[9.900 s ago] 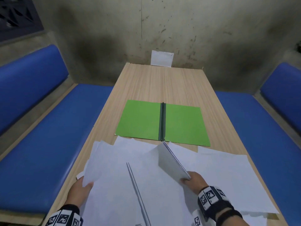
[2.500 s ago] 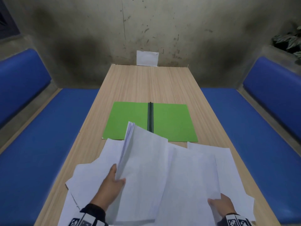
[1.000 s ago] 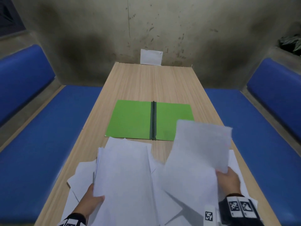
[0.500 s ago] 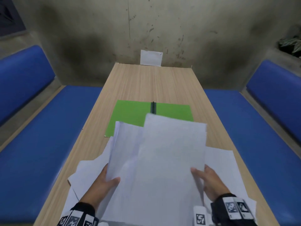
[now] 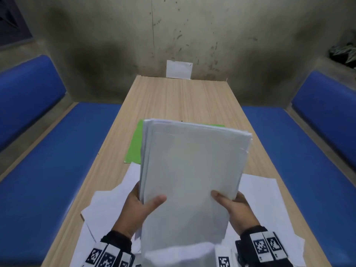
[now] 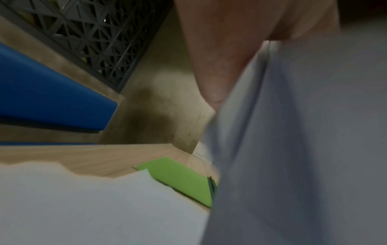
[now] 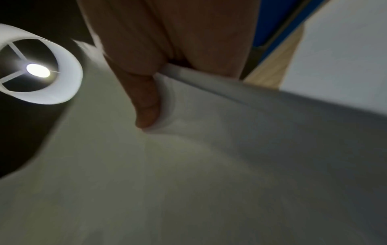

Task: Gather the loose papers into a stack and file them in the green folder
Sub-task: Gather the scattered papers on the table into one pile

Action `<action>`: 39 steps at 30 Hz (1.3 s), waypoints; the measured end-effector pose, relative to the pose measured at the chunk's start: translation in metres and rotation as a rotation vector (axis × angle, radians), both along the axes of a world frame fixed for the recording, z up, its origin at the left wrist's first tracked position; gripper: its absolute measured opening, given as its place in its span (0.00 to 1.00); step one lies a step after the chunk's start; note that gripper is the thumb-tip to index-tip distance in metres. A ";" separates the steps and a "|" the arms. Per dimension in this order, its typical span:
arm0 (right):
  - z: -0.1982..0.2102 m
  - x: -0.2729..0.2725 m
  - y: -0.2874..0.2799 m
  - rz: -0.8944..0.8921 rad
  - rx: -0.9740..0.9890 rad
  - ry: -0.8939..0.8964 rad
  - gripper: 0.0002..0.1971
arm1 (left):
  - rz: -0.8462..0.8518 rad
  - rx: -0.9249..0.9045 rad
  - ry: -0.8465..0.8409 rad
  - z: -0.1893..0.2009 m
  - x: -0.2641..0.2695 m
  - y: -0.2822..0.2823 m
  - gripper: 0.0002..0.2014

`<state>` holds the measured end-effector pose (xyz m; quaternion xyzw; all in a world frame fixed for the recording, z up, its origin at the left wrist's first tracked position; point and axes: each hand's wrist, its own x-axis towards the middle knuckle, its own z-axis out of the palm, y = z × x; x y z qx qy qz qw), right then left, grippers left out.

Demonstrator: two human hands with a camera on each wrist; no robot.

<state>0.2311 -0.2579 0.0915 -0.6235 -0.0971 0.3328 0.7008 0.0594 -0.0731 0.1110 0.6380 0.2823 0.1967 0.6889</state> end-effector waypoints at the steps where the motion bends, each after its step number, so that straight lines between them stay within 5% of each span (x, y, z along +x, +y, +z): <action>1: 0.007 0.000 -0.001 0.005 0.018 -0.026 0.09 | 0.017 0.043 0.001 0.004 0.001 0.000 0.18; 4: 0.020 0.000 -0.007 0.061 -0.011 -0.167 0.09 | 0.026 0.071 -0.032 0.009 -0.001 0.002 0.12; 12: 0.022 0.001 -0.006 0.105 0.004 -0.224 0.28 | -0.054 0.182 -0.133 0.022 -0.003 0.001 0.22; 24: -0.016 -0.002 0.006 0.205 -0.282 -0.347 0.14 | 0.053 0.115 0.051 -0.013 0.007 0.004 0.14; 31: -0.010 0.000 0.004 0.147 -0.300 -0.361 0.08 | 0.099 -0.023 0.083 0.002 0.013 0.004 0.06; 36: -0.004 0.008 -0.004 0.095 -0.284 -0.375 0.09 | -0.058 -0.046 0.083 0.012 0.015 0.016 0.07; 39: -0.010 0.013 -0.017 0.050 -0.313 -0.280 0.09 | -0.181 0.091 0.250 -0.005 0.011 0.041 0.09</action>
